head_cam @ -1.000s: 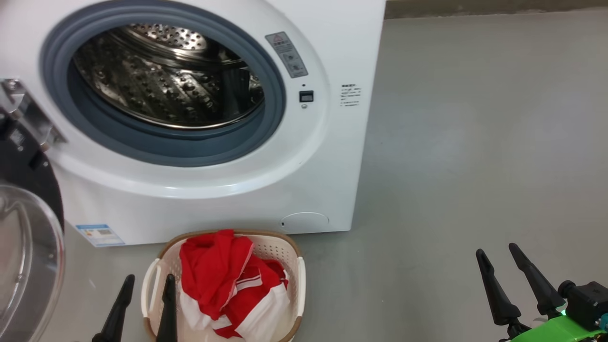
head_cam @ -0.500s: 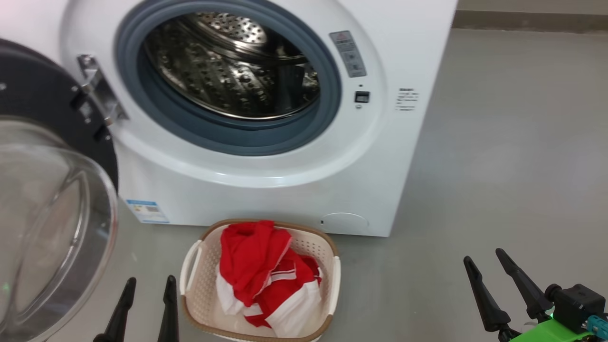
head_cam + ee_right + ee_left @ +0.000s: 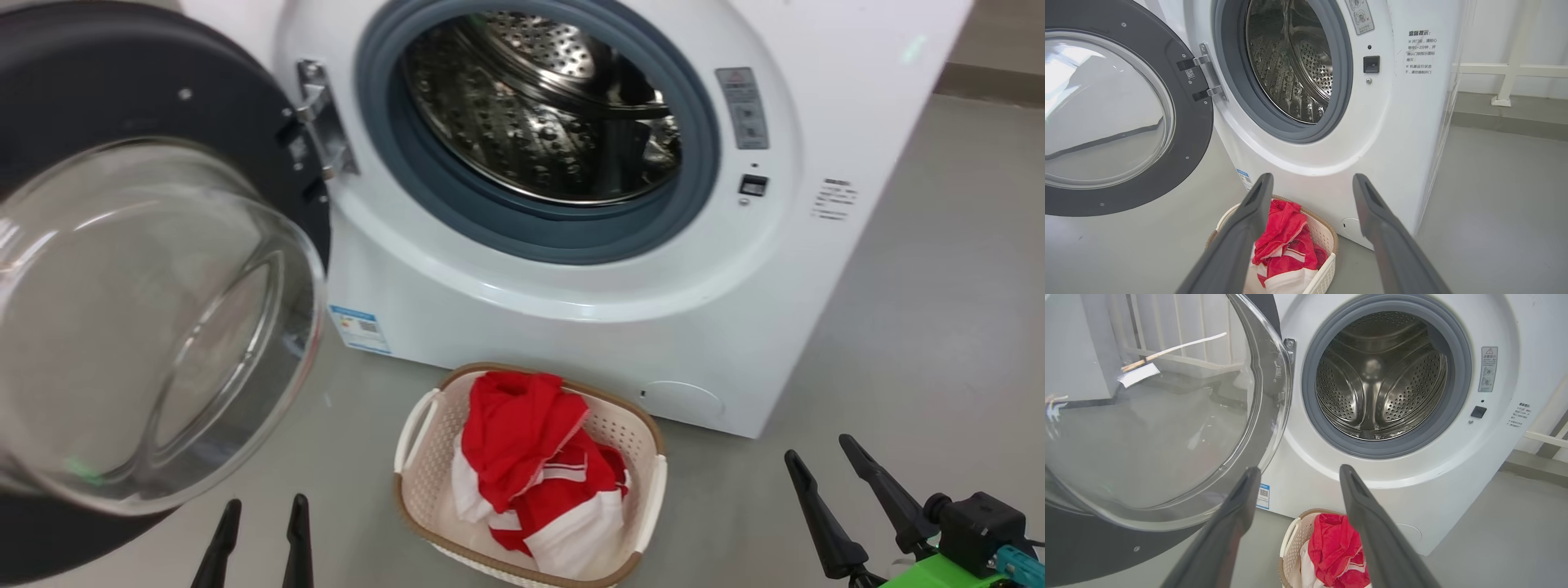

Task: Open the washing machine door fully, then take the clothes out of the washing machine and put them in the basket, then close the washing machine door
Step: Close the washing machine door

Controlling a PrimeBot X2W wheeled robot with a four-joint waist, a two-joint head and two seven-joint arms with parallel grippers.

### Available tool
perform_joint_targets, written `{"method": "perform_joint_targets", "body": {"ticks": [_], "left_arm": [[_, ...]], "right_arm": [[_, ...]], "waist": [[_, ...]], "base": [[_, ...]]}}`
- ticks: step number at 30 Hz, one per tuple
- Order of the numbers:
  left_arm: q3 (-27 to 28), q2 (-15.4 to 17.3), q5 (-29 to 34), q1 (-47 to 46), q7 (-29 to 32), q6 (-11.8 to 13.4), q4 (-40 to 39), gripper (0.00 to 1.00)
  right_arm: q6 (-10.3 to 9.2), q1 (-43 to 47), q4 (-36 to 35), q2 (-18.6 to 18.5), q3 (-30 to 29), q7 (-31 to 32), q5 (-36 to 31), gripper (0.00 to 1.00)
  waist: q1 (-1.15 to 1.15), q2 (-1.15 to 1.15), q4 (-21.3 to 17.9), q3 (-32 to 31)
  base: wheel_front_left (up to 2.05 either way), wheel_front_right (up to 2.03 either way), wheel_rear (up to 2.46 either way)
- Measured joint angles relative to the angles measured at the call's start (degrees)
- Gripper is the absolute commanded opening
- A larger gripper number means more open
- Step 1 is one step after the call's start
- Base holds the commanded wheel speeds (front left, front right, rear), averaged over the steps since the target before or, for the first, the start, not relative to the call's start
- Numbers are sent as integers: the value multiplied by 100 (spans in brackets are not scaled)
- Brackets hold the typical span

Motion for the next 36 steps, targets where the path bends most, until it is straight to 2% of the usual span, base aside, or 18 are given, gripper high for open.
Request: {"method": "perform_joint_targets", "body": {"ticks": [8,17,34,35,36], "left_arm": [[-49,1,-80,92,0,42,1,100],[-46,4,-96,197,0,73,-10,100],[-13,8,-270,306,0,243,-198,100],[-8,8,-292,306,0,243,-198,83],[0,8,-298,305,0,242,-199,55]], "right_arm": [[0,0,33,-15,208,0,16,100],[0,-7,68,14,375,0,44,100],[0,-346,178,-53,580,0,157,100],[0,-346,179,-53,580,0,157,100],[0,-346,179,-53,580,0,157,100]], "waist": [[0,0,591,-90],[0,0,1037,-167],[0,0,1179,-75],[0,0,1178,-76],[0,0,1175,-78]], "base": [[0,0,0],[0,0,0],[0,0,0],[0,0,0],[0,0,0]]}}
